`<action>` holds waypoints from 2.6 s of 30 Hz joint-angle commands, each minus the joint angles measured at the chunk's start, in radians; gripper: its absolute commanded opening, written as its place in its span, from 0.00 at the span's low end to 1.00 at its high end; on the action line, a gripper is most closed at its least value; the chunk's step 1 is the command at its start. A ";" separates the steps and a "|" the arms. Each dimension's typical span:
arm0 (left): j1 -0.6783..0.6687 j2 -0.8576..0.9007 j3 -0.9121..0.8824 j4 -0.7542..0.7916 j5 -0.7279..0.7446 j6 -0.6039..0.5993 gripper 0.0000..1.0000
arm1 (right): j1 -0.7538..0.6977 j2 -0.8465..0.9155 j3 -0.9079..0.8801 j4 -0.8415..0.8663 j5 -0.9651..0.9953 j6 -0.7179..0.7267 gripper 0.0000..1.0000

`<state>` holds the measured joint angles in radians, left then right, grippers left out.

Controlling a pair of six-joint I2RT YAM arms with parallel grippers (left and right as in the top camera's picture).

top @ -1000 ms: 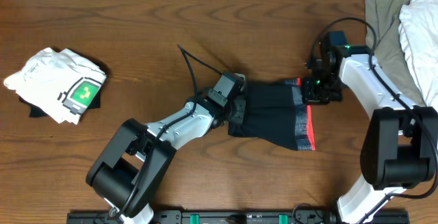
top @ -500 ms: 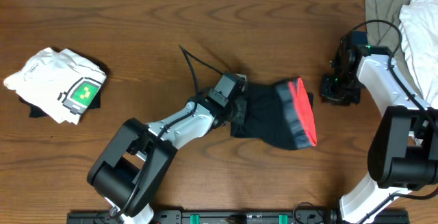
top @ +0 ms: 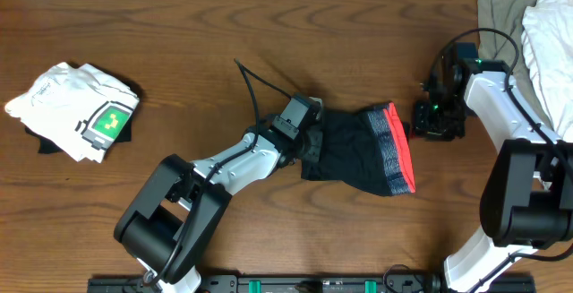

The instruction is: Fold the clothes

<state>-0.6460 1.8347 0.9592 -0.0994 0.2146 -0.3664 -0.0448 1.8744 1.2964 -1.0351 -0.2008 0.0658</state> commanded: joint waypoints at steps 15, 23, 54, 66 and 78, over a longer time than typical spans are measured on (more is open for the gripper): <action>-0.002 0.059 -0.052 -0.060 -0.013 -0.005 0.24 | 0.060 -0.025 0.016 0.037 -0.233 -0.139 0.40; -0.002 0.059 -0.052 -0.060 -0.013 -0.005 0.24 | 0.087 0.024 -0.001 0.075 -0.195 -0.122 0.37; -0.002 0.059 -0.052 -0.064 -0.013 -0.005 0.24 | 0.042 0.006 -0.037 0.075 0.045 0.042 0.02; -0.002 0.059 -0.052 -0.064 -0.013 -0.005 0.24 | -0.025 0.005 -0.037 0.069 0.032 0.034 0.08; -0.002 0.059 -0.052 -0.075 -0.013 -0.005 0.24 | 0.046 -0.002 -0.035 0.061 0.032 0.032 0.16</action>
<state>-0.6456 1.8347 0.9623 -0.1154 0.2138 -0.3664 -0.0040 1.8915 1.2610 -0.9680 -0.1757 0.0978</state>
